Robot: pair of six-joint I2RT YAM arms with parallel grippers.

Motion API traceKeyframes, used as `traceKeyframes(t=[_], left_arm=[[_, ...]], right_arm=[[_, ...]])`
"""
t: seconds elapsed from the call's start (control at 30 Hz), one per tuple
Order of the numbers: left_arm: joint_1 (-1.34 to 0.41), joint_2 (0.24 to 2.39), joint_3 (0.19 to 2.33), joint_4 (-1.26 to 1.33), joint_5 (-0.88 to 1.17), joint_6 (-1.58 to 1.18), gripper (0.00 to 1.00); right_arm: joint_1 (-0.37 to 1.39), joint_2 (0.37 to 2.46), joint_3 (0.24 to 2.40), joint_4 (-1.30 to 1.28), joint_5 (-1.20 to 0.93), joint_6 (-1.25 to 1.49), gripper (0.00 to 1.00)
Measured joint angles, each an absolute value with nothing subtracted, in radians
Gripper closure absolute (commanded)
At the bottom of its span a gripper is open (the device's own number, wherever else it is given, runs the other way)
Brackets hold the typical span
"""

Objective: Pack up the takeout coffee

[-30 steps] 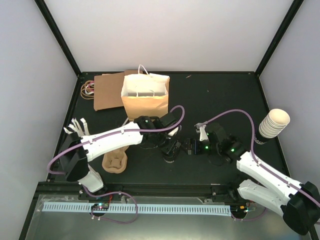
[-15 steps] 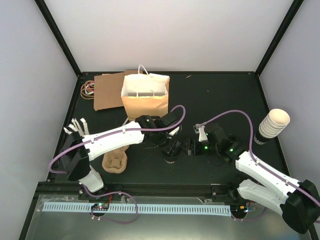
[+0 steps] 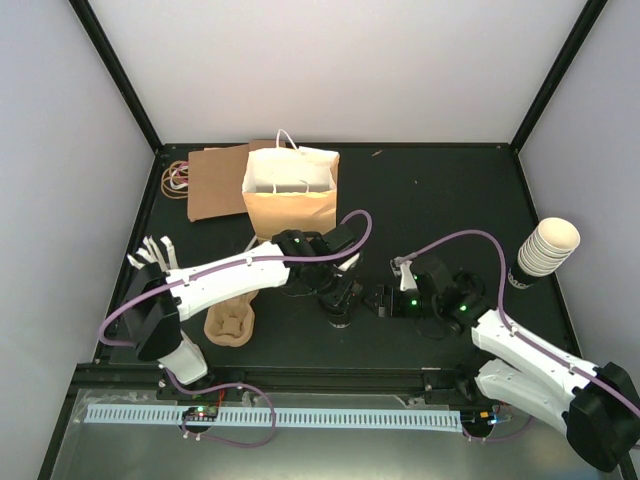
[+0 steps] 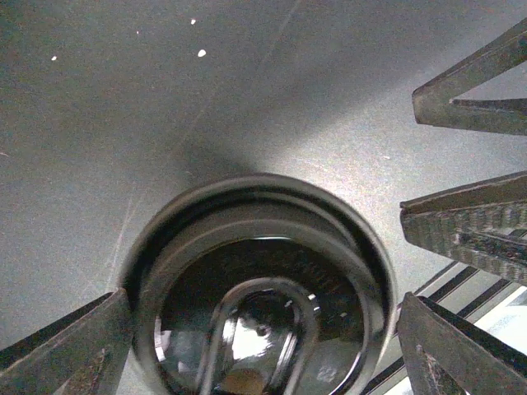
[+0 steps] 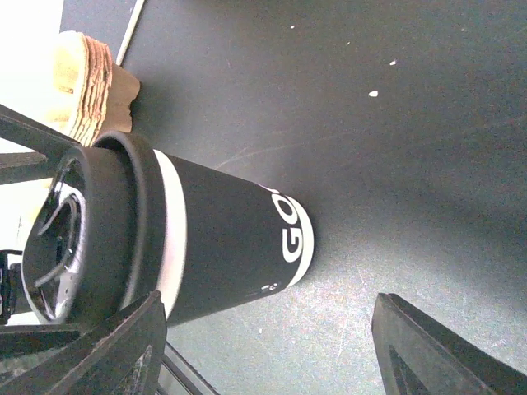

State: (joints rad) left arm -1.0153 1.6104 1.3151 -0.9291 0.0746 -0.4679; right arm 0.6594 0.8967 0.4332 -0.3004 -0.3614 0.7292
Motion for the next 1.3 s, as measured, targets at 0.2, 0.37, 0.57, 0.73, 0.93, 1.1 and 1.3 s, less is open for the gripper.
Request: traceKeyframes(t=[0.2, 0.37, 0.57, 0.73, 0.93, 1.1, 1.3], left_arm=[[-1.017, 1.627, 1.338, -0.948, 0.060, -0.466, 0.17], [-1.025, 1.634, 1.341, -0.953, 0.046, -0.464, 0.13], [-1.032, 1.634, 1.342, -0.954, 0.044, -0.461, 0.19], [-1.032, 1.634, 1.342, -0.954, 0.045, -0.455, 0.25], [-1.036, 1.636, 1.342, -0.953, 0.045, -0.449, 0.26], [-1.040, 1.637, 1.342, -0.955, 0.041, -0.447, 0.27], [-1.041, 1.638, 1.342, -0.957, 0.033, -0.447, 0.28]], right_arm=[[0.659, 0.918, 0.433, -0.273, -0.378, 0.739, 0.30], [0.659, 0.918, 0.433, -0.266, -0.384, 0.743, 0.30], [0.659, 0.917, 0.433, -0.250, -0.403, 0.750, 0.31], [0.659, 0.918, 0.429, -0.220, -0.434, 0.765, 0.31], [0.659, 0.939, 0.408, -0.186, -0.461, 0.772, 0.31], [0.659, 0.957, 0.395, -0.145, -0.482, 0.789, 0.32], [0.656, 0.969, 0.385, -0.117, -0.496, 0.795, 0.35]])
